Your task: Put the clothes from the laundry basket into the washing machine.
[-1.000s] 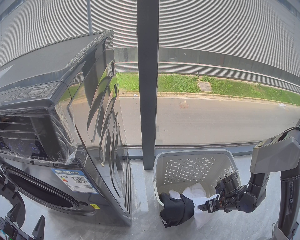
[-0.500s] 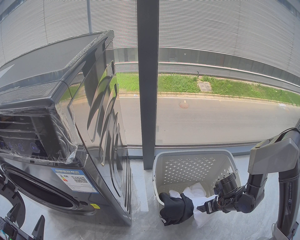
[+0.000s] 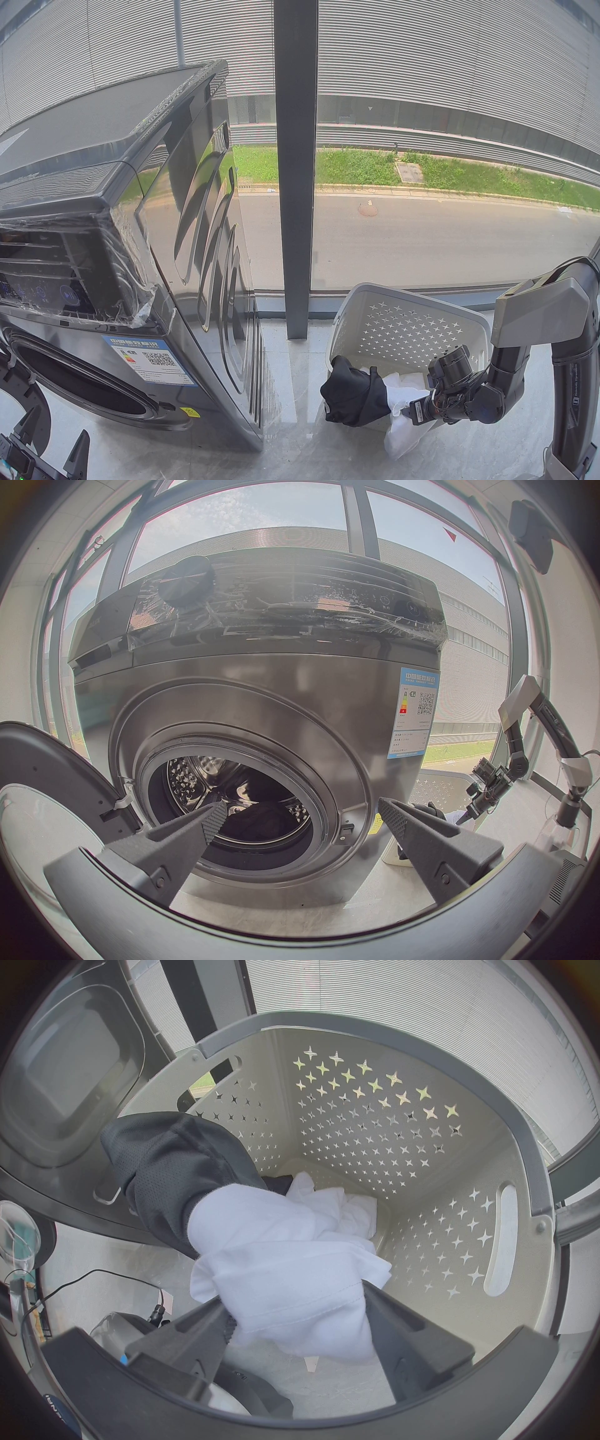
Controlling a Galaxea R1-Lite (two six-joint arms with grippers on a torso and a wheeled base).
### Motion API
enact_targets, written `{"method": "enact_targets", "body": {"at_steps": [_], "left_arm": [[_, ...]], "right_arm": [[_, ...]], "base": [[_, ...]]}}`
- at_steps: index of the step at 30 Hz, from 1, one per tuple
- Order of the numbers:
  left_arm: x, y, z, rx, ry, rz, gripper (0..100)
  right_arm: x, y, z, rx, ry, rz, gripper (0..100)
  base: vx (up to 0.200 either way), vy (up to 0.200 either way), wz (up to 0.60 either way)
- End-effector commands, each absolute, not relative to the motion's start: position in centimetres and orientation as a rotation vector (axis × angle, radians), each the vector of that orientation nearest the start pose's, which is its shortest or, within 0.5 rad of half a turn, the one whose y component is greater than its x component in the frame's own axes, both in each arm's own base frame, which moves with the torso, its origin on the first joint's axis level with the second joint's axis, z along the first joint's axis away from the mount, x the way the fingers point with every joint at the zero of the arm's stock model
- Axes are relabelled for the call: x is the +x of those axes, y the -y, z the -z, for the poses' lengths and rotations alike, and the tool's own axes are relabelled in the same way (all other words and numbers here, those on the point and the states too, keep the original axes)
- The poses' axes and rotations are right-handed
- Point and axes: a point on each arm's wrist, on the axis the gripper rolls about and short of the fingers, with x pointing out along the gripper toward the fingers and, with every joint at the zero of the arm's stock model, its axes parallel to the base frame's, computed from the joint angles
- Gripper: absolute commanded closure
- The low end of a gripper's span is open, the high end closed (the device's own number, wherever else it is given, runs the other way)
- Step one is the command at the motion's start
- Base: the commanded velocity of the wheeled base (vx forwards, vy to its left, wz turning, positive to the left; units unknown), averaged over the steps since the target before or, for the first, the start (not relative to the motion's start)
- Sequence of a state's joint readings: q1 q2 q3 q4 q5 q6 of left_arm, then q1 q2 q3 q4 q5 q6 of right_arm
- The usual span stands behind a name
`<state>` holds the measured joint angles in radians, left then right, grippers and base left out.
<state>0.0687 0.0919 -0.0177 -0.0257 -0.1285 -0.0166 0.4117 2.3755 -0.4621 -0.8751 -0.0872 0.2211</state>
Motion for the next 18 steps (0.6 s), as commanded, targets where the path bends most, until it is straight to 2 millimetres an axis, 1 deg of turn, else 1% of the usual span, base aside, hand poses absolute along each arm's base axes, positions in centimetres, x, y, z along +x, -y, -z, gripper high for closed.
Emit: {"method": "enact_targets", "body": {"at_steps": [1,5,7,9,11,15,18], "left_arm": [[-1.6,0.4,-8.4,-0.022,-0.054,0.059,0],[-1.6,0.4,-8.4,-0.024,-0.054,0.059,0],[-1.6,0.4,-8.4,-0.024,-0.054,0.059,0],[-1.6,0.4,-8.4,-0.024,-0.054,0.059,0],[-1.6,0.4,-8.4,-0.024,-0.054,0.059,0],[-1.6,0.4,-8.4,-0.024,-0.054,0.059,0],[-1.6,0.4,-8.4,-0.024,-0.054,0.059,0]], "right_arm": [[26.2,-11.2,6.7,-0.049,-1.01,-0.187,100],[26.3,-11.2,6.5,-0.044,-1.002,-0.186,100],[26.5,-11.2,5.9,-0.037,-0.98,-0.188,100],[26.8,-11.1,4.7,-0.027,-0.939,-0.194,100],[26.9,-11.1,3.9,-0.022,-0.915,-0.195,100],[26.8,-11.0,3.7,-0.024,-0.912,-0.197,100],[26.9,-11.1,2.5,-0.013,-0.873,-0.205,100]], "base": [[0.0,0.0,0.0],[0.0,0.0,0.0],[0.0,0.0,0.0],[0.0,0.0,0.0],[0.0,0.0,0.0],[0.0,0.0,0.0],[0.0,0.0,0.0]]}}
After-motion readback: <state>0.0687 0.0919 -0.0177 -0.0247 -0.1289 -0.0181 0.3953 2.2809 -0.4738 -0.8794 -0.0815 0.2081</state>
